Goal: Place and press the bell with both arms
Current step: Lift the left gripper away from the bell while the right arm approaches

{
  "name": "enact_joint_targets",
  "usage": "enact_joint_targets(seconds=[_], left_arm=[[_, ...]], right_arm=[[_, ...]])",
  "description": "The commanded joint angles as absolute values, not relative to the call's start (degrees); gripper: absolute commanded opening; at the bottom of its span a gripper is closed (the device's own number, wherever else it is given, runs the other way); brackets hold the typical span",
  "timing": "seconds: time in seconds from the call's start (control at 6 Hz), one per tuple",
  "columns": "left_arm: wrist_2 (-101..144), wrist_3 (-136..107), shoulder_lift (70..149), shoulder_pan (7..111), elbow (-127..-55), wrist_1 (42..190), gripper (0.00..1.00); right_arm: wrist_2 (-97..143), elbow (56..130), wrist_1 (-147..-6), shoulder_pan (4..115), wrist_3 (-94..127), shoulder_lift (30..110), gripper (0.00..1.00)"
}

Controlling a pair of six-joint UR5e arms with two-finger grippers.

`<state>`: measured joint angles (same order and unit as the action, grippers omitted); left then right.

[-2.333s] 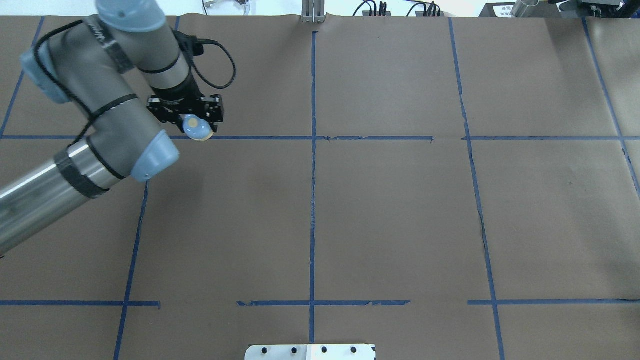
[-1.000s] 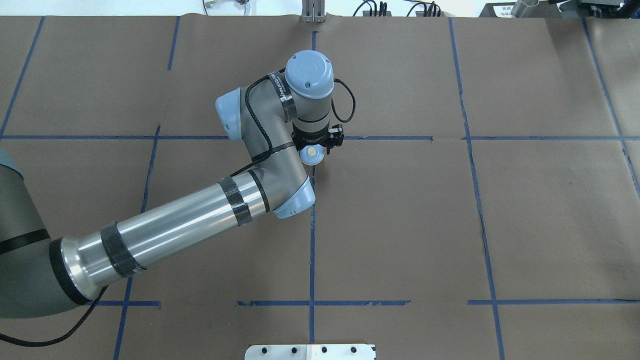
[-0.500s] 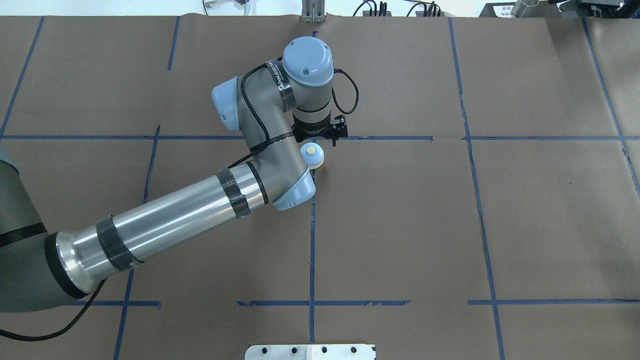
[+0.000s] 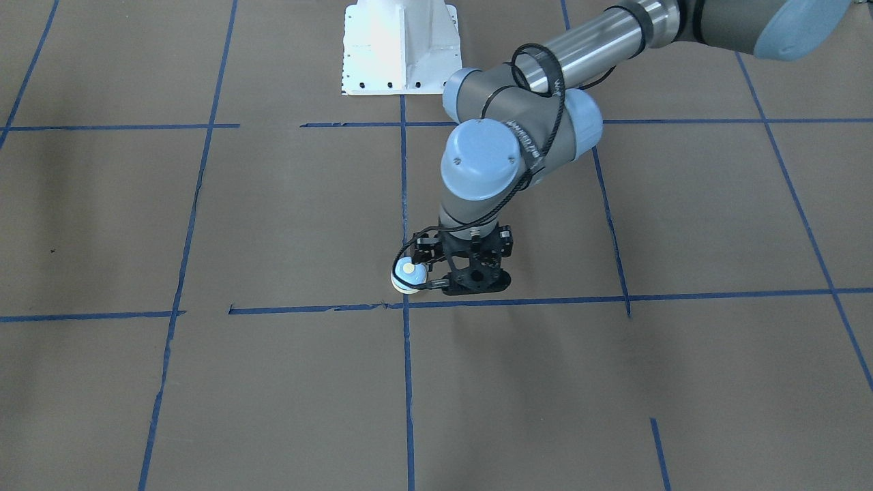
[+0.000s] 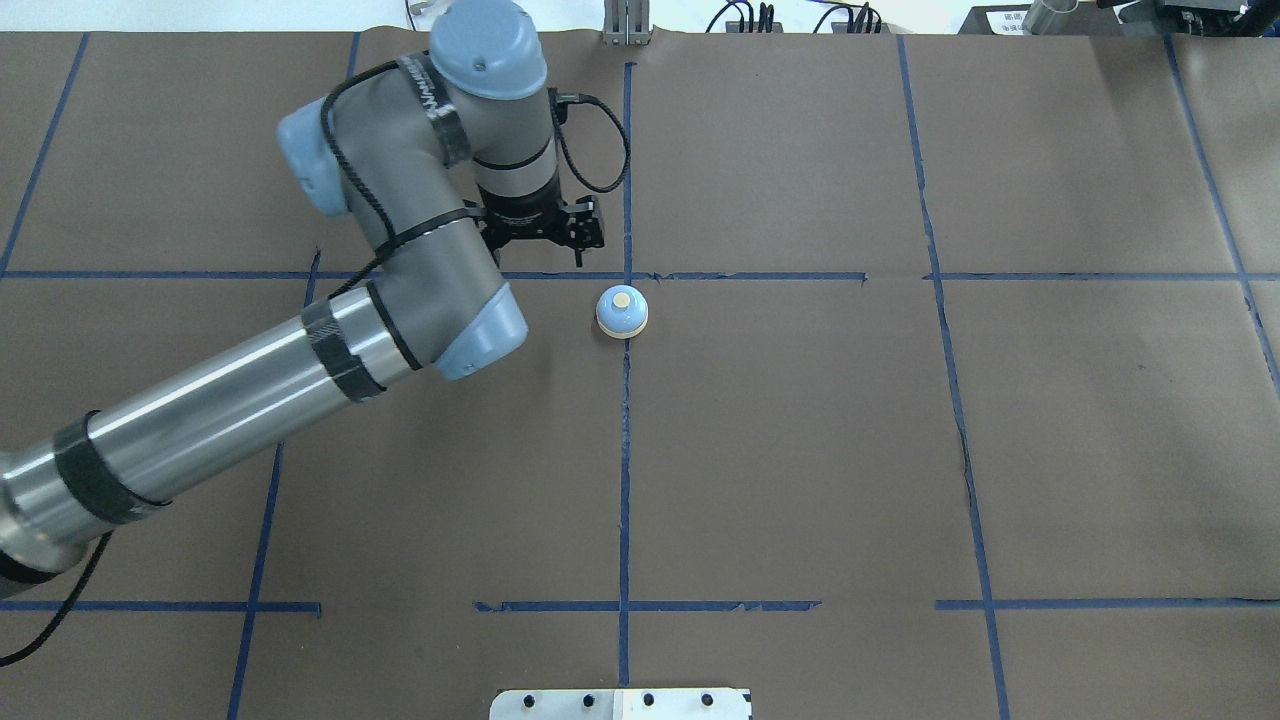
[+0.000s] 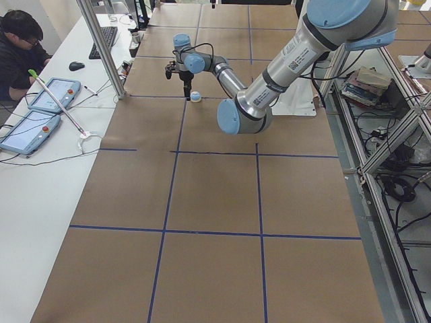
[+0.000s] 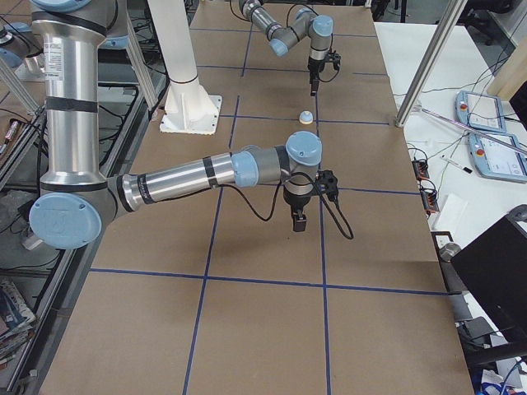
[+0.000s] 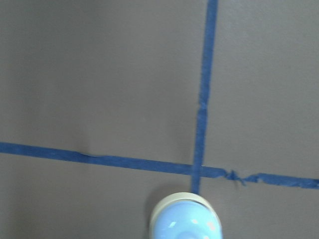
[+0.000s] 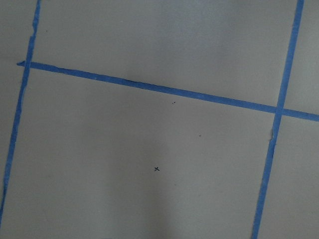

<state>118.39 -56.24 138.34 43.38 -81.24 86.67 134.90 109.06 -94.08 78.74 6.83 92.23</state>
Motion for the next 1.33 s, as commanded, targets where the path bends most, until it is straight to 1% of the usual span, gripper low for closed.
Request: enact_joint_targets(seconds=[0.0,0.17,0.33,0.5,0.67,0.83,1.0,1.17], left_arm=[[119.8,-39.4,125.4,52.2,-94.9,80.4,1.0],[125.3,-30.3,119.2,58.4,-97.6,80.5,1.0],[128.2,-19.3,111.3,65.6,-100.5,80.4,1.0],[129.8,-13.2,105.4,71.3,-101.4,80.5,1.0],[129.9,-9.7,97.4,75.8,-102.6,81.4,1.0],[130.0,-2.6,92.3,82.5,-102.2,81.4,1.0],[130.9,3.8,89.1,88.1,-101.5,81.3,1.0],[135.0,4.6,85.8,90.4,-102.1,81.4,1.0]], right_arm=[[134.9,110.8,-94.1,74.8,14.1,90.3,1.0],[134.7,110.7,-94.1,71.7,17.1,86.5,1.0],[134.5,110.3,-94.3,66.5,22.1,81.4,1.0],[132.2,109.6,-94.7,60.3,31.4,74.9,1.0],[129.8,107.6,-94.7,54.4,41.6,68.2,1.0],[126.0,105.1,-94.5,48.9,51.5,61.6,1.0],[122.4,102.7,-94.4,45.1,57.7,55.9,1.0],[118.8,97.9,-94.4,41.1,62.7,49.0,0.99]])
